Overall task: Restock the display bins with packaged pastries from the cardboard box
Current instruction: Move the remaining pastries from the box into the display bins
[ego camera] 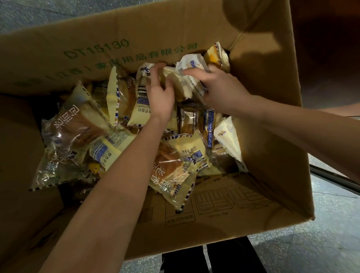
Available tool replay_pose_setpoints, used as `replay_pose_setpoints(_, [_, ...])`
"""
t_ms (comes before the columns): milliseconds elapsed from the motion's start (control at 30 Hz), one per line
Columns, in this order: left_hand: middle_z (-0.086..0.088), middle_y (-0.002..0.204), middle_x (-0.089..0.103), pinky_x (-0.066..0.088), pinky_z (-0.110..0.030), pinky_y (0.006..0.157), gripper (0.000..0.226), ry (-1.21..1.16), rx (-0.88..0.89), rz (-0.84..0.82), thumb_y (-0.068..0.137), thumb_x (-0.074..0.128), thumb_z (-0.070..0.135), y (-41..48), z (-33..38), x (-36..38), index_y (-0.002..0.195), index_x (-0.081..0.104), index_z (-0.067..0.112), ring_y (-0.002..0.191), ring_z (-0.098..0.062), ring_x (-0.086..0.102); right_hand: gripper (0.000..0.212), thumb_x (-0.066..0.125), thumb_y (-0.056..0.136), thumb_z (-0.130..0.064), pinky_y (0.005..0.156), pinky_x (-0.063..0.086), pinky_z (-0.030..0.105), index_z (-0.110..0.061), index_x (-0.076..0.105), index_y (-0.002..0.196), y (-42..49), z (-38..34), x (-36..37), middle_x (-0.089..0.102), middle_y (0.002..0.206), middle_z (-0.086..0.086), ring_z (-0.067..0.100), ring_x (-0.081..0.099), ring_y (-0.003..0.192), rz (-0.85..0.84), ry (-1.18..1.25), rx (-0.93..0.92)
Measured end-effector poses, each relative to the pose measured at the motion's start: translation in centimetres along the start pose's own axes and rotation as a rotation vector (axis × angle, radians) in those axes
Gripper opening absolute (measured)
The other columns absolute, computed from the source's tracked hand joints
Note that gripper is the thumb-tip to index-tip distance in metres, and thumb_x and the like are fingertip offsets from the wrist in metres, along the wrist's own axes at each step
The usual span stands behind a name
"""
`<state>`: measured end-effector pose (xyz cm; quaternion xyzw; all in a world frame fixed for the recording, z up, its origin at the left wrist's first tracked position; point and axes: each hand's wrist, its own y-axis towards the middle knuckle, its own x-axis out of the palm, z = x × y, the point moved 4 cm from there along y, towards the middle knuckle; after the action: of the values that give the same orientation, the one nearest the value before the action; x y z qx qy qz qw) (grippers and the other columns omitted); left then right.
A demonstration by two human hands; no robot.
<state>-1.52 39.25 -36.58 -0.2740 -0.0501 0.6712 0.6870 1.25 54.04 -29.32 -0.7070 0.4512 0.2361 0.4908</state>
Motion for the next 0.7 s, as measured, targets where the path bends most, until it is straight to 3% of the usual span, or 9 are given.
replay_pose_setpoints(133, [-0.014,0.131,0.046,0.041,-0.025,0.086,0.032,0.028,0.000,0.053,0.101,0.047,0.020,-0.3,0.2,0.7,0.133,0.044,0.018,0.103,-0.021,0.050,0.067,0.048,0.088,0.000,0.083,0.049,0.046,-0.036,0.041,0.144,-0.7,0.0,-1.2,0.049,0.128,0.012,0.037,0.054,0.106,0.088,0.090,-0.010])
replay_pose_setpoints(200, [-0.012,0.133,0.044,0.037,-0.022,0.091,0.033,-0.016,0.048,0.075,0.100,0.049,0.020,-0.8,0.5,0.6,0.133,0.043,0.018,0.110,-0.019,0.046,0.065,0.049,0.087,0.001,0.089,0.048,0.047,-0.033,0.043,0.143,-1.0,0.2,-1.6,0.048,0.127,0.011,0.034,0.052,0.111,0.104,0.150,0.002])
replay_pose_setpoints(300, [-0.006,0.137,0.045,0.037,-0.038,0.109,0.035,-0.090,0.086,0.111,0.096,0.052,0.025,-1.1,-0.1,0.1,0.130,0.043,0.029,0.130,-0.022,0.041,0.062,0.053,0.087,0.002,0.090,0.053,0.043,-0.030,0.047,0.140,-1.7,0.8,-1.8,0.049,0.125,0.007,0.025,0.055,0.113,0.102,0.286,-0.014])
replay_pose_setpoints(367, [-0.001,0.138,0.045,0.036,-0.044,0.112,0.035,-0.029,0.094,0.158,0.093,0.055,0.031,-1.3,-0.3,-0.8,0.123,0.041,0.042,0.133,-0.023,0.041,0.059,0.057,0.088,-0.002,0.088,0.055,0.036,-0.030,0.048,0.139,-1.9,1.4,-2.1,0.050,0.127,0.005,0.017,0.058,0.112,0.094,0.392,0.022])
replay_pose_setpoints(467, [-0.005,0.135,0.044,0.035,-0.043,0.112,0.038,-0.117,0.058,0.158,0.091,0.061,0.028,-0.8,0.2,-1.0,0.121,0.039,0.033,0.131,-0.026,0.040,0.056,0.058,0.088,-0.005,0.088,0.055,0.028,-0.028,0.049,0.139,-1.8,1.5,-2.6,0.052,0.129,0.005,0.014,0.057,0.113,0.113,0.474,0.053])
replay_pose_setpoints(600, [-0.003,0.121,0.045,0.039,-0.034,0.100,0.047,-0.261,0.014,0.244,0.083,0.070,0.011,-0.5,1.0,0.0,0.117,0.040,0.020,0.122,-0.030,0.043,0.056,0.060,0.088,-0.006,0.094,0.051,0.030,-0.027,0.048,0.139,-1.5,1.1,-2.4,0.054,0.132,0.005,0.017,0.055,0.117,0.121,0.509,0.045])
replay_pose_setpoints(700, [0.002,0.125,0.046,0.043,-0.033,0.104,0.058,-0.308,-0.008,0.225,0.084,0.069,0.009,-1.4,0.2,0.4,0.130,0.037,0.021,0.120,-0.019,0.049,0.055,0.059,0.091,-0.004,0.087,0.048,0.013,-0.025,0.047,0.140,-1.9,0.8,-2.6,0.053,0.138,0.003,0.010,0.053,0.118,0.122,0.507,0.037])
